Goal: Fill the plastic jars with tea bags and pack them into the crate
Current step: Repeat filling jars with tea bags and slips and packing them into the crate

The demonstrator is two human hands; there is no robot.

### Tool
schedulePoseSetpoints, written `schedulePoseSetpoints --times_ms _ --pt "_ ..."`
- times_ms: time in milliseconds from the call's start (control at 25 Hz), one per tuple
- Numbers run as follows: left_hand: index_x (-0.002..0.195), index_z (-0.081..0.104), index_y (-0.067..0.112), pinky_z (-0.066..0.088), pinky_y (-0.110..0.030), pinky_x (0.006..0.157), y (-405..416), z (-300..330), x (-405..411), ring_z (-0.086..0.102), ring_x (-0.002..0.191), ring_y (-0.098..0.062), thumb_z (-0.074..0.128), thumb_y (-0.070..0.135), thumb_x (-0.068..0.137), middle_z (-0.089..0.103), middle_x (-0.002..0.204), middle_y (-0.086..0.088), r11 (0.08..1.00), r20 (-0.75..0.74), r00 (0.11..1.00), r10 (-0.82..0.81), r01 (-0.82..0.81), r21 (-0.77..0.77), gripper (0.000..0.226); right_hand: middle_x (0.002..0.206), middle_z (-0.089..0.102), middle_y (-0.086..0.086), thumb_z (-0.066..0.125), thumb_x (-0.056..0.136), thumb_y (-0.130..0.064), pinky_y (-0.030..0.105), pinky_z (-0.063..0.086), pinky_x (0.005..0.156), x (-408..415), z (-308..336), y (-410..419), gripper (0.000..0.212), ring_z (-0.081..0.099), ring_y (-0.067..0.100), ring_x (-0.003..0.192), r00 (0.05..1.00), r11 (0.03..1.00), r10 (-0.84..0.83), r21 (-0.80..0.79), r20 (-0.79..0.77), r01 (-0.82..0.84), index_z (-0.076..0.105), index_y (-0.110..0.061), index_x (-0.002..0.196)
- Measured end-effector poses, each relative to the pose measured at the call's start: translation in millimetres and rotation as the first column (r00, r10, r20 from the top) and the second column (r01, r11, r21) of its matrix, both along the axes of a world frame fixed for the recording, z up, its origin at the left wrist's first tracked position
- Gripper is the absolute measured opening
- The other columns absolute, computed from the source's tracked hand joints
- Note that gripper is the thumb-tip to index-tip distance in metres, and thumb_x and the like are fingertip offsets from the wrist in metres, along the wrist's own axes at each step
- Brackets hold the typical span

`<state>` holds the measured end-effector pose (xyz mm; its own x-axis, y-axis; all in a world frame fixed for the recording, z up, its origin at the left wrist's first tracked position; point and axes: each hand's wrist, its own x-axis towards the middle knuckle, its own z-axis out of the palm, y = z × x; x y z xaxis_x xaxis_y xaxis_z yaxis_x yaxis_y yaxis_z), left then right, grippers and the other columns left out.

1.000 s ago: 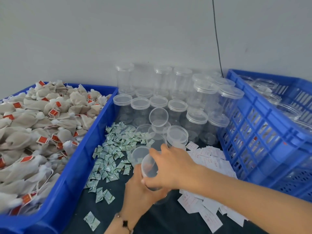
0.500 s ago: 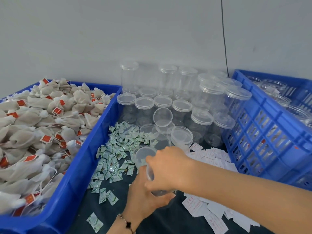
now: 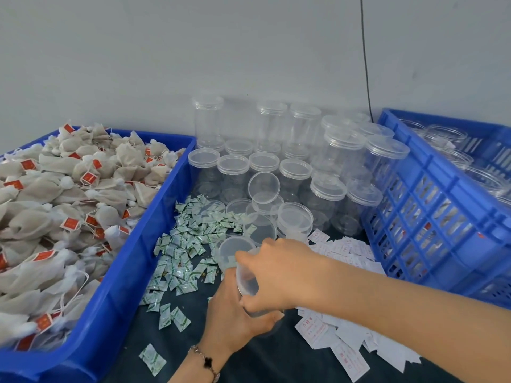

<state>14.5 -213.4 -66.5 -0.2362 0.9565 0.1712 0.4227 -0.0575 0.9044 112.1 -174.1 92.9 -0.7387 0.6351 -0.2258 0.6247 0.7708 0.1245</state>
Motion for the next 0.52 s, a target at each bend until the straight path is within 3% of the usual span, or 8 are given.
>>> schedulePoseSetpoints --times_ms 120,200,240,320,360,440,520 --pt "0.108 0.04 0.053 0.047 -0.013 0.07 0.1 -0.4 -0.9 0.059 0.09 0.01 0.076 0.062 0.039 0.064 0.099 0.024 1.0 0.04 0.999 -0.017 0.017 0.014 0.078 0.1 0.034 -0.001 0.07 0.071 -0.026 0.029 0.036 0.056 3.0 10.9 14.0 0.062 0.044 0.021 0.088 0.995 0.962 0.067 -0.269 0.07 -0.046 0.037 -0.038 0.122" --pt "0.109 0.043 0.044 0.049 -0.018 0.079 -0.3 -1.5 -2.0 0.06 0.097 0.007 0.079 0.06 0.04 0.064 0.103 0.021 0.999 0.05 0.998 -0.029 0.028 0.025 0.079 0.113 0.033 -0.004 0.073 0.066 -0.008 0.027 0.044 0.052 10.3 22.4 29.2 0.07 0.05 0.017 0.09 0.996 0.881 0.058 -0.466 -0.063 -0.081 0.039 -0.044 0.116" --pt "0.109 0.043 0.043 0.047 -0.018 0.084 -1.2 -1.1 -2.2 0.058 0.102 0.007 0.08 0.06 0.04 0.062 0.108 0.021 0.999 0.036 0.998 -0.043 0.042 0.027 0.08 0.116 0.034 -0.006 0.073 0.064 -0.005 0.025 0.048 0.055 16.1 29.5 40.1 0.075 0.053 0.014 0.091 0.987 0.835 -0.006 -0.544 -0.159 -0.083 0.04 -0.051 0.113" --pt "0.112 0.042 0.049 0.042 -0.011 0.088 -4.9 1.3 -3.6 0.053 0.109 0.01 0.083 0.058 0.041 0.057 0.115 0.025 0.996 0.019 0.997 -0.07 0.069 0.05 0.083 0.119 0.037 -0.012 0.077 0.063 -0.012 0.025 0.049 0.073 25.7 36.1 65.5 0.078 0.05 0.003 0.098 0.902 0.754 -0.263 -0.656 -0.343 -0.03 0.04 -0.062 0.11" --pt "0.113 0.041 0.053 0.041 -0.007 0.086 -7.2 3.8 -5.5 0.054 0.108 0.011 0.084 0.057 0.04 0.057 0.116 0.027 0.995 0.024 0.998 -0.064 0.062 0.072 0.084 0.119 0.039 -0.012 0.079 0.066 -0.017 0.026 0.046 0.08 26.6 29.9 77.2 0.072 0.048 0.002 0.099 0.817 0.733 -0.398 -0.681 -0.417 0.009 0.041 -0.057 0.112" --pt "0.112 0.041 0.056 0.044 -0.006 0.078 -11.7 9.6 -14.3 0.057 0.103 0.011 0.086 0.058 0.039 0.055 0.117 0.03 0.992 0.042 0.999 0.017 -0.022 0.122 0.086 0.12 0.04 -0.002 0.079 0.071 -0.02 0.025 0.043 0.079 19.3 0.4 95.3 0.067 0.047 0.008 0.096 0.631 0.728 -0.583 -0.674 -0.512 0.126 0.036 -0.037 0.12" --pt "0.112 0.041 0.053 0.047 -0.009 0.072 -15.3 15.9 -31.1 0.056 0.1 0.013 0.083 0.066 0.036 0.054 0.114 0.033 0.971 0.072 0.983 0.171 -0.181 0.157 0.088 0.133 0.03 0.004 0.077 0.073 -0.012 0.025 0.041 0.086 7.8 -35.6 102.8 0.081 0.042 0.015 0.111 0.544 0.706 -0.657 -0.679 -0.522 0.2 0.022 -0.026 0.131"
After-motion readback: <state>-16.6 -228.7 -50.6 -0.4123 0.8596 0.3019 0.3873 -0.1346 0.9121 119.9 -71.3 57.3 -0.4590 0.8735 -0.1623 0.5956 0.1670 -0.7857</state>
